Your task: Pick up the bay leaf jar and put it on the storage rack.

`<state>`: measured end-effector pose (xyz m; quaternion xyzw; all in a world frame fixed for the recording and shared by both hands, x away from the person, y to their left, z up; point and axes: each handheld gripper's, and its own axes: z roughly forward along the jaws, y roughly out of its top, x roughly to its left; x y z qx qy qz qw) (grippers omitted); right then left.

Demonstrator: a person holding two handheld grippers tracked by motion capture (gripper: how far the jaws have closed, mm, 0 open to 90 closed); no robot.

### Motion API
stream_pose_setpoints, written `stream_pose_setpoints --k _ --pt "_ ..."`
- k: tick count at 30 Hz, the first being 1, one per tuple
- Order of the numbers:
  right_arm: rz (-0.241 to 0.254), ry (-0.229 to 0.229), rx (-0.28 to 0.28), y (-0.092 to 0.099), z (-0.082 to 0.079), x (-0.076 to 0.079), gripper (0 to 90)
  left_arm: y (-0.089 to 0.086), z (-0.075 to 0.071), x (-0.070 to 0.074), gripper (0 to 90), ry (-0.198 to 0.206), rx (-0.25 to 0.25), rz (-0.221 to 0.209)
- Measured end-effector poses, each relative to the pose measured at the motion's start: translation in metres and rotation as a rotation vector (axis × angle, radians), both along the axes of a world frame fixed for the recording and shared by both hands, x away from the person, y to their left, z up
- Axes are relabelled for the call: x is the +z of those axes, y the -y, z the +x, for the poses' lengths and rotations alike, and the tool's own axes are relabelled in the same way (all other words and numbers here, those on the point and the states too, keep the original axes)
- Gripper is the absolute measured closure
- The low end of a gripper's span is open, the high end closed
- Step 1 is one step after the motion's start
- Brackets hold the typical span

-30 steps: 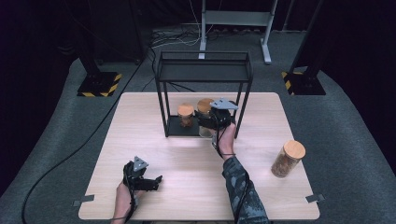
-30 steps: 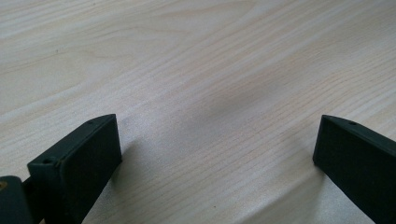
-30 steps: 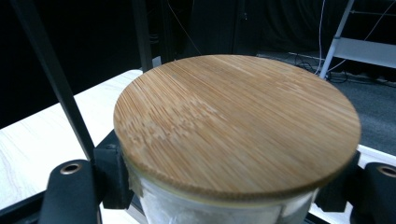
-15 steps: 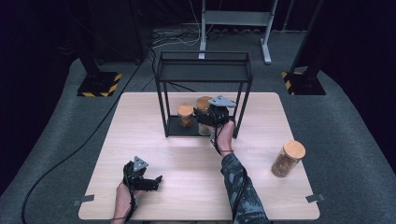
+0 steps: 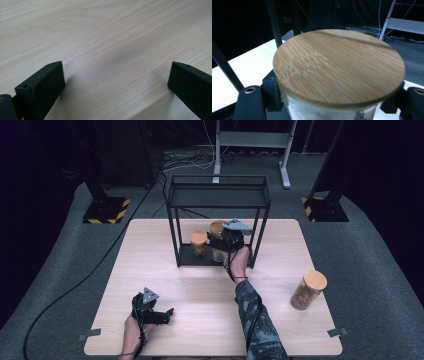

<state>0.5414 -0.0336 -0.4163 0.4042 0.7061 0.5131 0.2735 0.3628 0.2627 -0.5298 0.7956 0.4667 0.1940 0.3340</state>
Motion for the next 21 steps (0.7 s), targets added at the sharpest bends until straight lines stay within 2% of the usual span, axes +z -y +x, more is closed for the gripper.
stream_pose_setpoints --k 11,21 --pt "0.019 -0.002 -0.028 0.000 0.010 -0.004 25.0 0.000 0.000 0.000 0.2 0.000 0.000 0.000" --pt "-0.001 -0.008 -0.036 -0.007 0.020 -0.009 25.0 0.000 0.000 0.000 0.3 0.000 0.000 0.000"
